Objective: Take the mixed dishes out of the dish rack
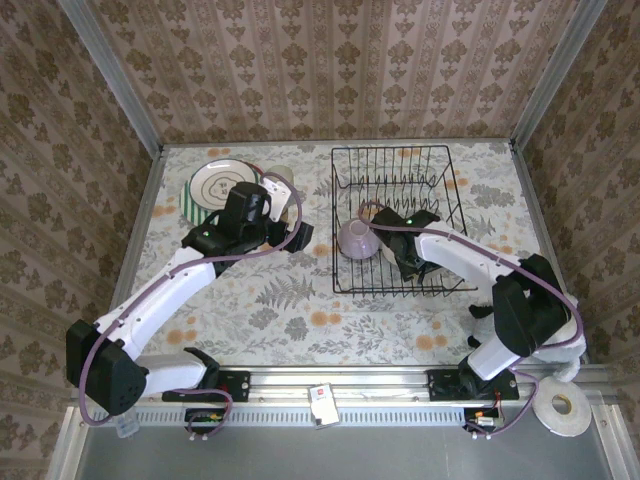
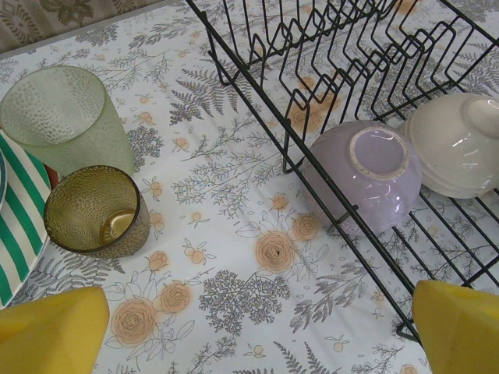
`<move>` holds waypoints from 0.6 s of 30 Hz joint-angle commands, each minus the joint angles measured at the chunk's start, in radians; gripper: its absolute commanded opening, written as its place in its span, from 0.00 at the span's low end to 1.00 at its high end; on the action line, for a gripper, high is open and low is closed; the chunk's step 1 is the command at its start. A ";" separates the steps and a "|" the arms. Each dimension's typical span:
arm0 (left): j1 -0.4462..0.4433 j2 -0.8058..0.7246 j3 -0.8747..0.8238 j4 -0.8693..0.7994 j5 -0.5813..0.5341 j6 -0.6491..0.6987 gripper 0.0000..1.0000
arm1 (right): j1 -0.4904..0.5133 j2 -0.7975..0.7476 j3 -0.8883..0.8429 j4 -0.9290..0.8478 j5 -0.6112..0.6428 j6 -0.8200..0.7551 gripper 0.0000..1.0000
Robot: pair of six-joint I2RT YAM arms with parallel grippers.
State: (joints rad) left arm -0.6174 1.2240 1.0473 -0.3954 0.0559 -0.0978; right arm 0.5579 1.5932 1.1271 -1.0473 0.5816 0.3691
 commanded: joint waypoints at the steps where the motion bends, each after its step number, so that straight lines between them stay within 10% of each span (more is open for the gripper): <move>1: -0.002 -0.010 -0.020 0.005 -0.010 0.006 1.00 | 0.007 0.039 0.045 -0.072 0.119 0.003 0.56; 18: -0.001 -0.021 -0.028 0.000 -0.023 0.036 1.00 | 0.011 0.208 0.069 -0.066 0.114 0.021 0.57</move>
State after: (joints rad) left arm -0.6174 1.2240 1.0286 -0.3965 0.0460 -0.0822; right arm 0.5621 1.7702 1.1702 -1.0962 0.6998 0.3737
